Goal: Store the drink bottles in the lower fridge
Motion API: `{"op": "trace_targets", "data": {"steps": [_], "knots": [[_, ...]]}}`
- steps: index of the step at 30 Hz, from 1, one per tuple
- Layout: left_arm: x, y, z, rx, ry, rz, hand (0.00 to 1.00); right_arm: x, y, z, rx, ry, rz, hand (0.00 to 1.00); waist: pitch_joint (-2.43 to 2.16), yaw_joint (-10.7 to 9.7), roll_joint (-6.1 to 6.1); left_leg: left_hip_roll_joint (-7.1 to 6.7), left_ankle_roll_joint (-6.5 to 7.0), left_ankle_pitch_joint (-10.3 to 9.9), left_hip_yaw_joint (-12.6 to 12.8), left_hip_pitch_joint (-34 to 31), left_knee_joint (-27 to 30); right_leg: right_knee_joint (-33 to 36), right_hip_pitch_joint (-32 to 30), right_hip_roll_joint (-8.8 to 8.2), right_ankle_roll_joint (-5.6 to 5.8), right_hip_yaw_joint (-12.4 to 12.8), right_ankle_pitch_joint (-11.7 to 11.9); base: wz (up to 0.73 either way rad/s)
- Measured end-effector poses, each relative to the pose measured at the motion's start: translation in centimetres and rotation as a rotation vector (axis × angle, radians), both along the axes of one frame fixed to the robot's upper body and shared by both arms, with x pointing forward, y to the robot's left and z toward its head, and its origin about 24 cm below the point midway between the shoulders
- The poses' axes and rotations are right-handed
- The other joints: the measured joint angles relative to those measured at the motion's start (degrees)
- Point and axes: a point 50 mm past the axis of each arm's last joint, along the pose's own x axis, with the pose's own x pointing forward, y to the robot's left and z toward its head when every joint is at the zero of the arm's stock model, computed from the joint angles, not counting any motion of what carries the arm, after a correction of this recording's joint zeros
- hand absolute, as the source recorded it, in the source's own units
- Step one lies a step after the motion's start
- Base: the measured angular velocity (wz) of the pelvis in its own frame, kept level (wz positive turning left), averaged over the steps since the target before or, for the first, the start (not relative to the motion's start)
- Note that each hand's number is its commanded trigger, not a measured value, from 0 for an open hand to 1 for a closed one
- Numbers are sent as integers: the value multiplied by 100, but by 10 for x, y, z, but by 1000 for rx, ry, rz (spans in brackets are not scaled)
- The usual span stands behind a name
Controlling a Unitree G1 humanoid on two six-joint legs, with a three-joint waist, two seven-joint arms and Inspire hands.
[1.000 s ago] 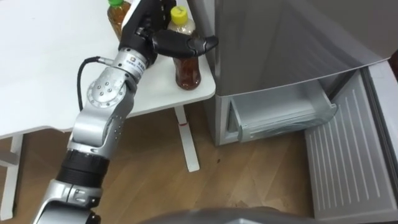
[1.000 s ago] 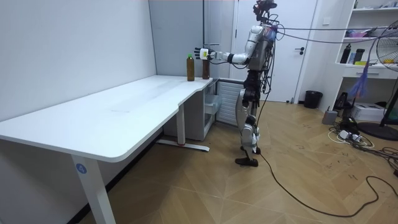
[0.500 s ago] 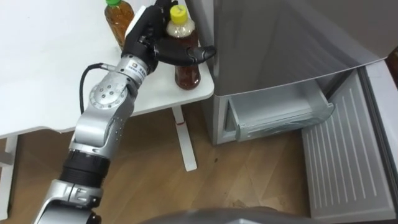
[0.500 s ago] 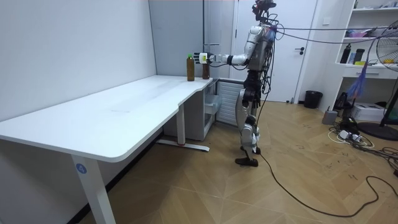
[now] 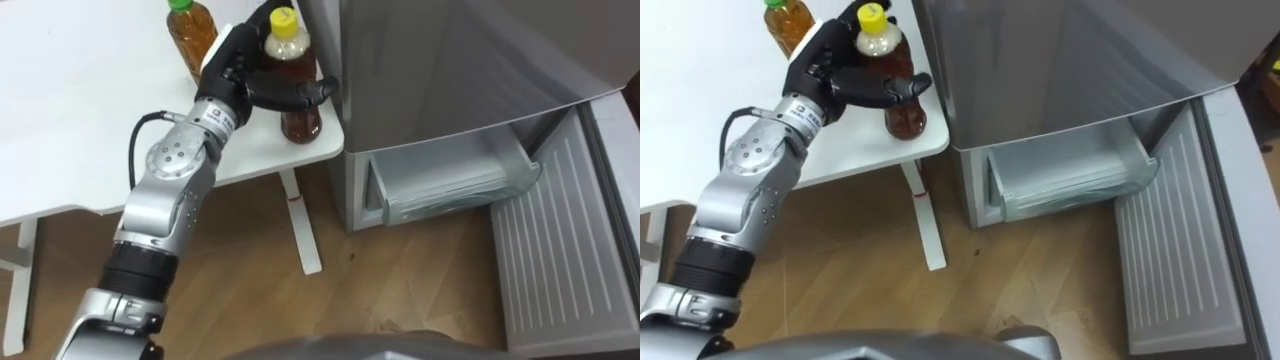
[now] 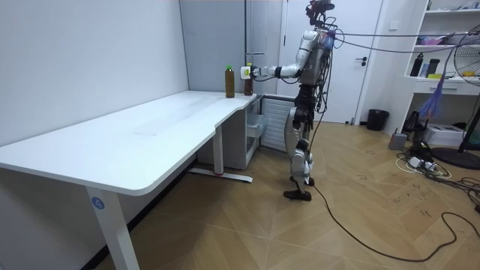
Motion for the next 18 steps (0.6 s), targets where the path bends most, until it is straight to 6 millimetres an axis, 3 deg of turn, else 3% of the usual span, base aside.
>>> {"op": "trace_targets", "data": {"steps": [7,18], "knots": [[0,0,-2,4,12,-4,100,0,0,0,1,-1,-1,0,-13,1,18,-3,0,0,14,-17,6,-6,-19,-3,2,10,-1,0],[0,1,-2,10,15,5,100,3,0,0,6,-4,-1,0,-17,-83,-77,-4,1,1,10,-87,52,-14,-23,-5,2,-3,-2,0]]}}
